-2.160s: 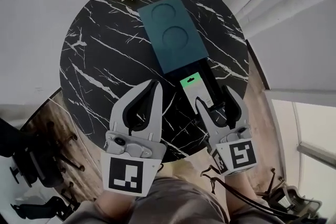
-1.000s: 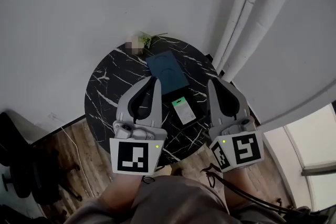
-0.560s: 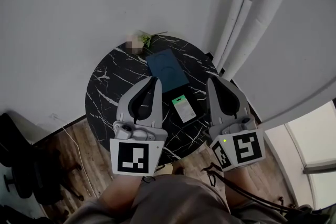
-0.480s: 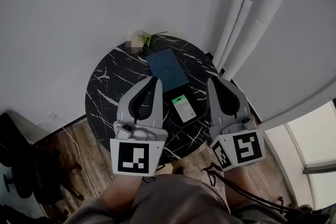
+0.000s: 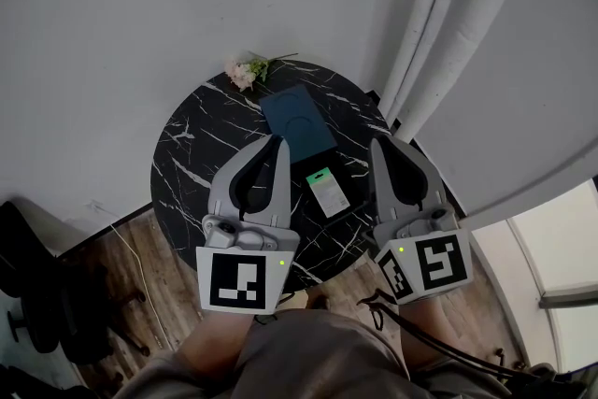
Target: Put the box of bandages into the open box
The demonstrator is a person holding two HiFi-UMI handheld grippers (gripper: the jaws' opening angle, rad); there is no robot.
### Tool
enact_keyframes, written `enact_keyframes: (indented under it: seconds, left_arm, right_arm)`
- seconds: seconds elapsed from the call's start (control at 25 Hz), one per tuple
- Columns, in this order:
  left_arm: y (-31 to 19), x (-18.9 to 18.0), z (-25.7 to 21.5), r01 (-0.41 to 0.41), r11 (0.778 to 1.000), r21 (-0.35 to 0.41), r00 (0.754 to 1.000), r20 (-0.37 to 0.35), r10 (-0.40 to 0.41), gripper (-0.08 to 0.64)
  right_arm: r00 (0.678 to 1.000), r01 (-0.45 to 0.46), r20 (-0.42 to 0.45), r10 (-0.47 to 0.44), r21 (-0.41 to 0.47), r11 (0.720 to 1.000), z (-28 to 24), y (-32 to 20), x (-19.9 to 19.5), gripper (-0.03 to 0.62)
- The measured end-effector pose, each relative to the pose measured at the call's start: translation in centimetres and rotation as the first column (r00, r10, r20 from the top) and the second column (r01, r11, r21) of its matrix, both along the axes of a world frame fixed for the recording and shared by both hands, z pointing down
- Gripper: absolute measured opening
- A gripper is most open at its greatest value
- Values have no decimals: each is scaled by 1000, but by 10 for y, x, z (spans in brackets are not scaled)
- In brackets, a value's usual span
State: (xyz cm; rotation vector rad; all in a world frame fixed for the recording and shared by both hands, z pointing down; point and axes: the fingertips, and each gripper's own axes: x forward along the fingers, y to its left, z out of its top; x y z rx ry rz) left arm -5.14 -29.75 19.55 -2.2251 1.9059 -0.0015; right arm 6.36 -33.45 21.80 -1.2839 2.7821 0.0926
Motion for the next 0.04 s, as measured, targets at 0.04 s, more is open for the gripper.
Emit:
enact_keyframes:
  seconds: [0.04]
  left_arm:
    - [-1, 0, 0, 0, 1000, -1, 1000, 0, 0, 0]
  right_arm:
    - [1000, 0, 1, 0, -1, 1000, 0, -1, 1, 26]
